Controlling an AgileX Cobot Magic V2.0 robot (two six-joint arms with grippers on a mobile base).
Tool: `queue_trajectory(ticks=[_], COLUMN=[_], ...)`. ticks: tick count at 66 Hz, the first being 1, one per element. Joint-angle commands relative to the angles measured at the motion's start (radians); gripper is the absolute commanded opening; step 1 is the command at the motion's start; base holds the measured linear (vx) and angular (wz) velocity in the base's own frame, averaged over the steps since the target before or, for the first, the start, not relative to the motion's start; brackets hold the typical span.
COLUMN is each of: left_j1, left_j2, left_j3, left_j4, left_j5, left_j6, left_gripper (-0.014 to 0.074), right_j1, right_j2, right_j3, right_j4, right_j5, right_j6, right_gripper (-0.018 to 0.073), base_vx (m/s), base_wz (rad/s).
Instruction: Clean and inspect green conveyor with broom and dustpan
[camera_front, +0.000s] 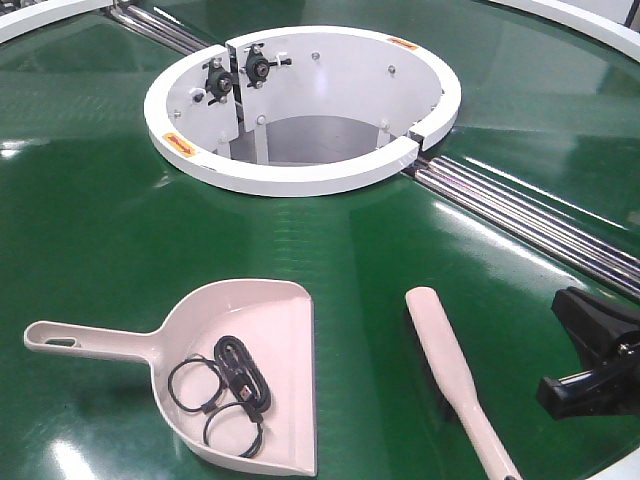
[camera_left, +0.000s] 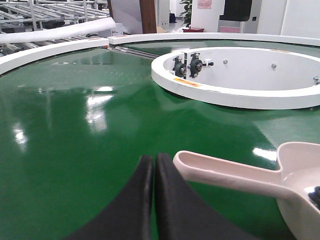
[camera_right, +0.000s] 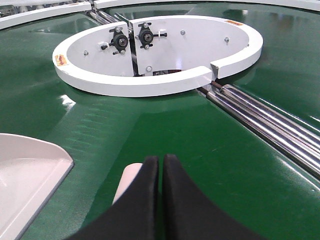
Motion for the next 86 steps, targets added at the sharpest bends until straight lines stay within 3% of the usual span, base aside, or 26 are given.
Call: queue_trajectory(ticks=[1, 58, 72, 86], left_j1=[0.001, 0.001, 0.001, 0.001], left_j2=[-0.016, -0.016, -0.016, -0.016], left_j3=[0.023, 0.023, 0.023, 0.023], left_j4=[-0.008, -0.008, -0.008, -0.008], left_j5=[-0.072, -0.072, -0.072, -0.072], left_j6=[-0.008, -0.008, -0.008, -0.008], left_gripper=[-0.0022, -0.0022, -0.0022, -0.0022], right_j1=[-0.002, -0.009, -0.125, -0.231], right_j2=[-0.004, -0.004, -0.031, -0.171], right_j3=[-0.028, -0.028, -0.028, -0.028], right_j4=[-0.004, -0.009, -0.072, -0.133], right_j5=[-0.075, -0.078, -0.067, 0.075], right_j6=[-0.005, -0.006, 0.079, 0.114], right_gripper=[0.0004, 0.0004, 0.0004, 0.0004], base_vx=[0.00, 0.00, 0.00, 0.00], base_wz=[0.00, 0.00, 0.00, 0.00])
